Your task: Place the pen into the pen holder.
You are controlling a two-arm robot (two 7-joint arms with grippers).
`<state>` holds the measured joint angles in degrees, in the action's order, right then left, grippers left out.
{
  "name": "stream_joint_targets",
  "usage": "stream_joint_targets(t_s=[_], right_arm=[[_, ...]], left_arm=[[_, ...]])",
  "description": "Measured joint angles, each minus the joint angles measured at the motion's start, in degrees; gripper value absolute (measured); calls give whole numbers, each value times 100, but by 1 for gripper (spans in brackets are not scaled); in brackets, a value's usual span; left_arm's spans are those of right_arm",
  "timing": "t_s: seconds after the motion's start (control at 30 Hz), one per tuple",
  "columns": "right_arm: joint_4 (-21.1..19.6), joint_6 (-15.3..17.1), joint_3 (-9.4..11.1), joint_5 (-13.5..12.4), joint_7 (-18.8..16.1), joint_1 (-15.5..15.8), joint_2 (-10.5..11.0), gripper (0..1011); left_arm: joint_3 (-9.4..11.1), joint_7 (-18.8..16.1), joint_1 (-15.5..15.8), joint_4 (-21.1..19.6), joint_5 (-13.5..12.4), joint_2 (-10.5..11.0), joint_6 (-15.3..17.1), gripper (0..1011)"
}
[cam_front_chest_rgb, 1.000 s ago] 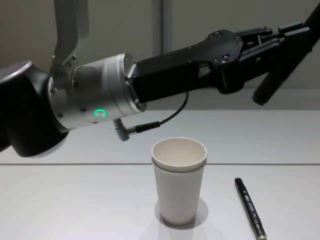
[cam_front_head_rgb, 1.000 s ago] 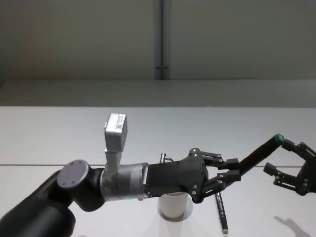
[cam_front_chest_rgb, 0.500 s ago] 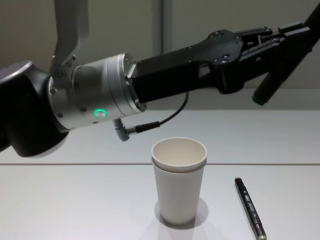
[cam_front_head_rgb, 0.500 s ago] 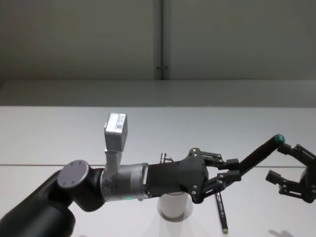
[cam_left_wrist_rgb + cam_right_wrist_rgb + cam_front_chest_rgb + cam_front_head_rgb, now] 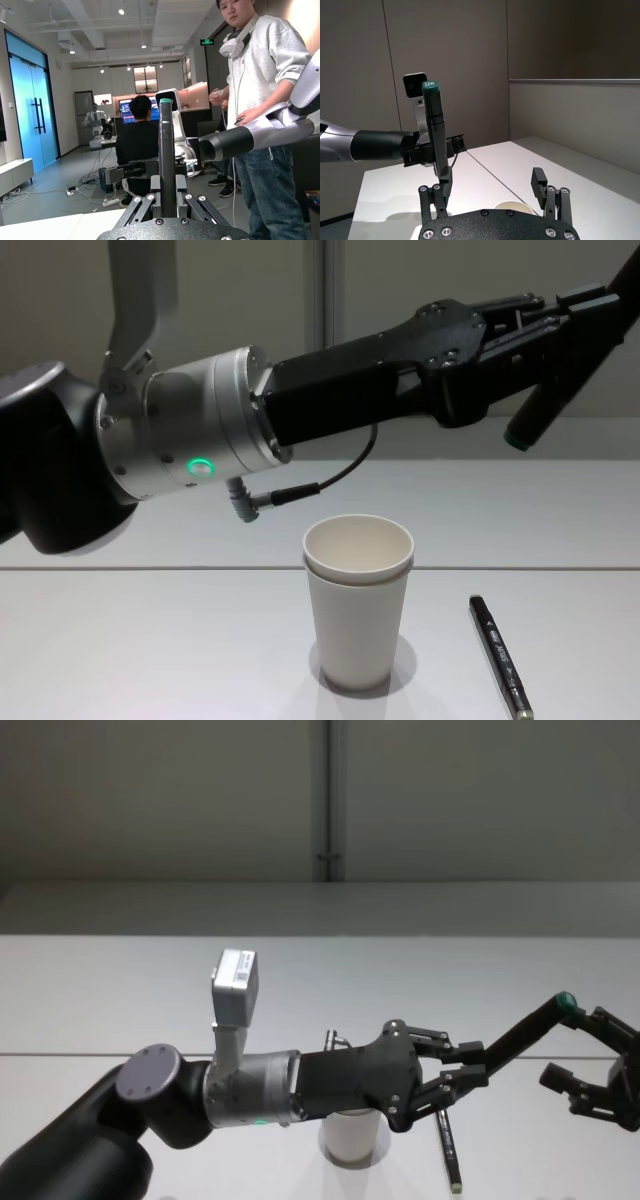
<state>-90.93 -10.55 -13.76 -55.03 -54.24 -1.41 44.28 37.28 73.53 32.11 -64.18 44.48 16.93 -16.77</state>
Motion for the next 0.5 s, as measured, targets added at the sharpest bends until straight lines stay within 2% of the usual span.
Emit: stream_joint_targets(t_s=[0.27, 0.5], right_arm=[[-24, 167, -89, -356, -343, -126, 42, 1001], [-51, 199, -207, -491, -581, -213, 107, 1001]], left_arm=[[0, 0, 0, 0, 0, 0, 0, 165], [0, 0, 0, 0, 0, 0, 0, 165]])
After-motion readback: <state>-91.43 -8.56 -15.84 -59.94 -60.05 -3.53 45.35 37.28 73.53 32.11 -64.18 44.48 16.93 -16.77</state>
